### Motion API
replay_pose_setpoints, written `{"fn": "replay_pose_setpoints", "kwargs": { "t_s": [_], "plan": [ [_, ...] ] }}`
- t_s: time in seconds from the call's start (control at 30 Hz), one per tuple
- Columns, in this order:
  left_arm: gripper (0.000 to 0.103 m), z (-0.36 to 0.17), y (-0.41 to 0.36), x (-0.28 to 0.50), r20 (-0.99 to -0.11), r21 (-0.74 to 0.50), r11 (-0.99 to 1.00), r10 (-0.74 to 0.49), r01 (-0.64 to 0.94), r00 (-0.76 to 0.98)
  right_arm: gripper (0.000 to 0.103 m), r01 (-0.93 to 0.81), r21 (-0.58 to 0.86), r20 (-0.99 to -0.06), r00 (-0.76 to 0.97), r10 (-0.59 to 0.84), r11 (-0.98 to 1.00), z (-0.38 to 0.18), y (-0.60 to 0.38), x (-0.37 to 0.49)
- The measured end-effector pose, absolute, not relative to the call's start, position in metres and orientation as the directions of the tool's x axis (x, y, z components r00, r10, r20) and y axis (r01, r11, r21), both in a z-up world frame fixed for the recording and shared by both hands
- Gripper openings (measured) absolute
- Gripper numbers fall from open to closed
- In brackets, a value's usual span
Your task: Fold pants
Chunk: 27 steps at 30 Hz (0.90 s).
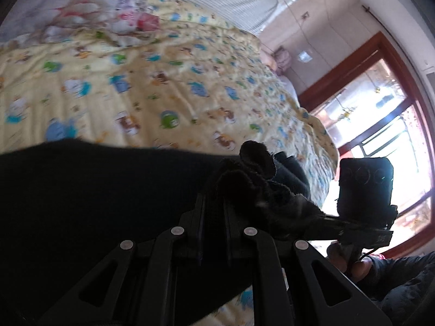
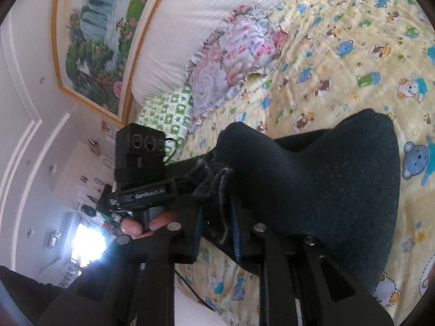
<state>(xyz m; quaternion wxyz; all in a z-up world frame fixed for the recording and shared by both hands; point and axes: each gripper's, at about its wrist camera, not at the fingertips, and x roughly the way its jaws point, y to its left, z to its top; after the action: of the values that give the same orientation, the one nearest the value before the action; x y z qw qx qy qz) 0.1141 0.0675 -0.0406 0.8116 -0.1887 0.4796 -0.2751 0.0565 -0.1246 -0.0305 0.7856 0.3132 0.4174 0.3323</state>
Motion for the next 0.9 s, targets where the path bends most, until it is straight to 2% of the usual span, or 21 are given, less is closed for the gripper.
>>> {"fn": "replay_pose_setpoints", "kwargs": {
  "t_s": [0.1,0.23,0.53,0.9],
  "plan": [
    [0.009,-0.039,0.075,0.1,-0.681,-0.559,0.796,-0.601,0.235,0.418,0.045,-0.285,0.759,-0.45,0.42,0.788,0.586,-0.027,-0.118,0.055],
    [0.009,-0.034,0.091,0.082,-0.676,-0.56,0.812,-0.561,0.162,0.477,0.055,-0.307,0.745,-0.457,0.413,0.788,0.593,-0.02,-0.111,0.054],
    [0.012,-0.027,0.118,0.049,-0.658,-0.584,0.81,-0.506,0.045,0.558,0.056,-0.316,0.756,-0.414,0.448,0.793,0.573,0.004,-0.119,0.061],
    [0.012,-0.031,0.15,0.019,-0.635,-0.625,0.778,-0.458,-0.064,0.622,0.056,-0.339,0.728,-0.444,0.428,0.787,0.595,0.01,-0.103,0.072]
  ]
}}
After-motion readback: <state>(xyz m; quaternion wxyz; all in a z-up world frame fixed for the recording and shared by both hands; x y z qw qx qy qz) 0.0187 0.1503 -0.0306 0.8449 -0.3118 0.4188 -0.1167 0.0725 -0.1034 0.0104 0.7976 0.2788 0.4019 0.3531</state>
